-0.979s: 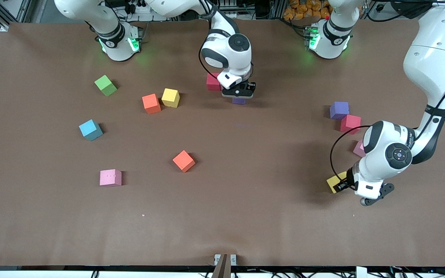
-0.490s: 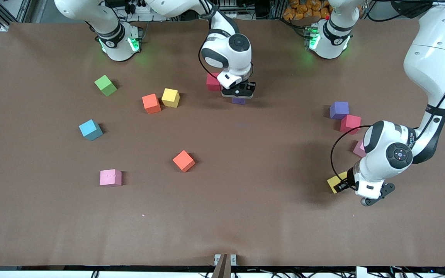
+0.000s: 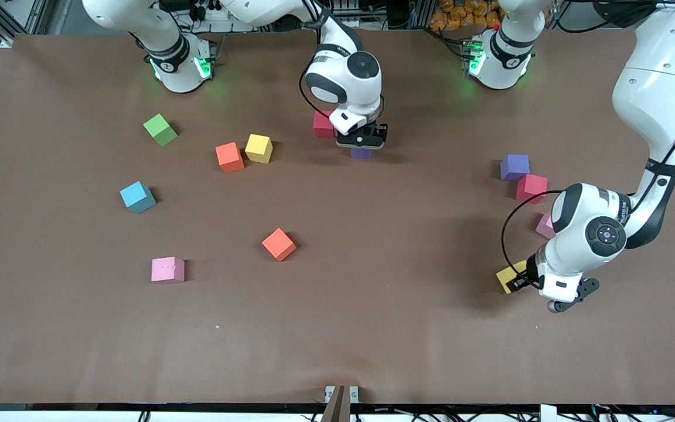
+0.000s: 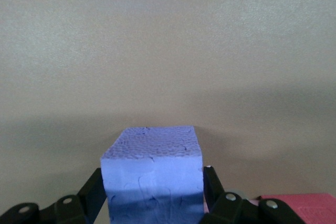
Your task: Form number 2 with 11 blocks
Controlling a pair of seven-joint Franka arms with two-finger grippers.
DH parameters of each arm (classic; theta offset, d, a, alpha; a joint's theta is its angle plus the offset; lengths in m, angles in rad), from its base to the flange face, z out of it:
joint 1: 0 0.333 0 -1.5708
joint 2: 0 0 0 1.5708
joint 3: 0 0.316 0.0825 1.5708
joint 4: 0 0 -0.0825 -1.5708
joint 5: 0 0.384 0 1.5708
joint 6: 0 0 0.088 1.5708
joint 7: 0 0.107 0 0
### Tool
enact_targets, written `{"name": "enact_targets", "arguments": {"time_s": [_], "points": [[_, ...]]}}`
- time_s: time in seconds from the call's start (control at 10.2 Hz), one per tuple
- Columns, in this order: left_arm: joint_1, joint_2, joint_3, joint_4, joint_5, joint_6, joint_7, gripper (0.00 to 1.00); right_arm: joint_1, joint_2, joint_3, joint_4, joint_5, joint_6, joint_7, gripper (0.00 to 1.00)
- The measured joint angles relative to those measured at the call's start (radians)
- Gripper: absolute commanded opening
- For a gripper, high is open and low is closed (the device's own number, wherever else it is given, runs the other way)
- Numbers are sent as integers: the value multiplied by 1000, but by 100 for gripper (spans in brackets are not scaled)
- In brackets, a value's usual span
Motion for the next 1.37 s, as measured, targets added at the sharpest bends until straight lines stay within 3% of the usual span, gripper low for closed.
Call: {"name": "enact_targets", "arguments": {"time_s": [0.78, 0.98, 1.37], "points": [[0, 0, 0, 0, 0, 0, 0, 0, 0, 0, 0, 9, 0, 0, 2, 82], [0, 0, 0, 0, 0, 0, 0, 0, 0, -1, 0, 12, 0, 0, 2, 100], [0, 0, 0, 0, 0, 0, -3, 0, 0, -34, -2, 22, -6, -55, -4, 100]]}}
